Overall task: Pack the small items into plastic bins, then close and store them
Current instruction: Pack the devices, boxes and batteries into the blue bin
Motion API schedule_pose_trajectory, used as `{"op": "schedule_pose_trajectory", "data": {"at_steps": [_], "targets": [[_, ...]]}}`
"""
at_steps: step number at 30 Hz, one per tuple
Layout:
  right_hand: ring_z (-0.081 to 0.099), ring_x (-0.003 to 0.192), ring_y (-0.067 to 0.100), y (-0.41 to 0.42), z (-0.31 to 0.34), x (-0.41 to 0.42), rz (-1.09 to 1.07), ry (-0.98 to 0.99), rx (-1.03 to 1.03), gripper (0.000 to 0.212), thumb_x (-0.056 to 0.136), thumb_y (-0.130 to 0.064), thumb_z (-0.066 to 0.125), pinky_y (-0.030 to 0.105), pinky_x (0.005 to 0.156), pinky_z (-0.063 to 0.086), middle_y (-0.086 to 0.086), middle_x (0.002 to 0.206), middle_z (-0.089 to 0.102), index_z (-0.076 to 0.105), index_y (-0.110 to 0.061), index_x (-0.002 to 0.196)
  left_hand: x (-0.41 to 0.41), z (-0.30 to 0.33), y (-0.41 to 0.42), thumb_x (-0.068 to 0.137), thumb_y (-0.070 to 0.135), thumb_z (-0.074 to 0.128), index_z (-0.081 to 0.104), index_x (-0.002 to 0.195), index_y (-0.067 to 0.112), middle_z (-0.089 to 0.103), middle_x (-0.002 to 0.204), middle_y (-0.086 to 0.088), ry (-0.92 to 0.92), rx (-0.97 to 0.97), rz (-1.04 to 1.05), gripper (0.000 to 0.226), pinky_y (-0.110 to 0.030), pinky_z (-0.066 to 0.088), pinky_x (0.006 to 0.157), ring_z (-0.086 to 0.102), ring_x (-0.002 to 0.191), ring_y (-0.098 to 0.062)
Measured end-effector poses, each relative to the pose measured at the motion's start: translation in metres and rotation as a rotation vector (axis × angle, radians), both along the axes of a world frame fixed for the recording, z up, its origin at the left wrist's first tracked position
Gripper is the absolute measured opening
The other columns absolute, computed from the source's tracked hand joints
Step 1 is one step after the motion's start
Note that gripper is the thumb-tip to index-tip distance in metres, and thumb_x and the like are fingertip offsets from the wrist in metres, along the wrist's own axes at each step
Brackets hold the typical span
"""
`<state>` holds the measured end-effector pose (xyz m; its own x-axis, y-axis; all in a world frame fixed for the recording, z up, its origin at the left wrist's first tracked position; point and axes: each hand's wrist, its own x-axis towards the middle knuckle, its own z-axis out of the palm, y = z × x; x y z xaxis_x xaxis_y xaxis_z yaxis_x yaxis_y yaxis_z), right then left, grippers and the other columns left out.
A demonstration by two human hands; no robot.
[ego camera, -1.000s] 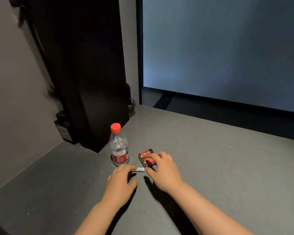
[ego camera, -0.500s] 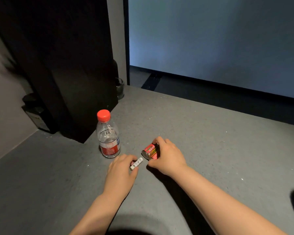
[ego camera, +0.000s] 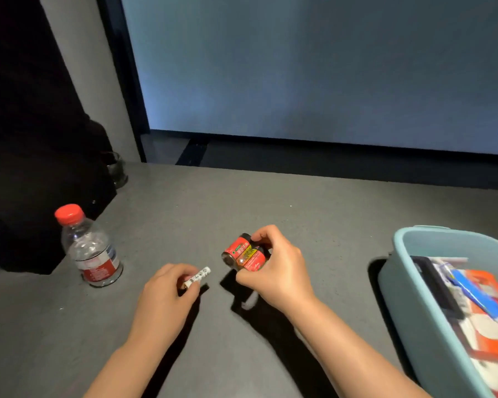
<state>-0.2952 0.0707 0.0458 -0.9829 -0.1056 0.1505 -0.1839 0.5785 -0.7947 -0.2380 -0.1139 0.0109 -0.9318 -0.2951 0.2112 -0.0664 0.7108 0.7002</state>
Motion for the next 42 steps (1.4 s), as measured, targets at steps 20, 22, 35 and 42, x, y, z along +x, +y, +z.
{"op": "schedule_pose_trajectory", "data": {"at_steps": [20,22,35,42], "targets": [[0.061,0.081,-0.006,0.356,0.039,0.100,-0.387,-0.064,0.231,0.062,0.036,-0.059,0.067,0.017,0.068,0.050,-0.026,0.088,0.065,0.060,-0.039,0.095,-0.027,0.055,0.320,0.079,0.013,0.071,0.068,0.087,0.028,0.062,0.084,0.016,0.187,0.170,-0.544,0.017,-0.005,0.036,0.066,0.053,0.081,0.004],[0.061,0.081,-0.006,0.365,0.037,0.090,-0.352,-0.077,0.235,0.064,0.036,-0.060,0.065,0.015,0.067,0.049,-0.026,0.090,0.064,0.058,-0.041,0.096,-0.031,0.055,0.326,0.080,0.014,0.071,0.068,0.087,0.030,0.062,0.084,0.017,0.180,0.162,-0.513,0.017,-0.005,0.036,0.065,0.054,0.082,0.003],[0.061,0.094,0.013,0.326,0.023,-0.049,0.122,-0.135,0.230,0.044,0.058,-0.019,0.078,0.034,0.081,0.054,-0.011,0.101,0.064,0.059,-0.035,0.095,-0.032,0.054,0.308,0.079,0.014,0.072,0.068,0.083,0.032,0.061,0.078,0.014,0.194,0.123,-0.331,0.019,-0.008,0.037,0.066,0.056,0.083,-0.004],[0.054,0.103,-0.002,0.339,0.020,-0.040,0.096,0.027,0.097,0.032,0.073,-0.029,0.081,0.018,0.087,0.044,-0.019,0.110,0.060,0.065,-0.036,0.099,-0.041,0.054,0.323,0.080,0.018,0.072,0.068,0.086,0.032,0.061,0.082,0.017,0.185,0.088,-0.352,0.016,-0.012,0.038,0.065,0.055,0.083,-0.002]]}}
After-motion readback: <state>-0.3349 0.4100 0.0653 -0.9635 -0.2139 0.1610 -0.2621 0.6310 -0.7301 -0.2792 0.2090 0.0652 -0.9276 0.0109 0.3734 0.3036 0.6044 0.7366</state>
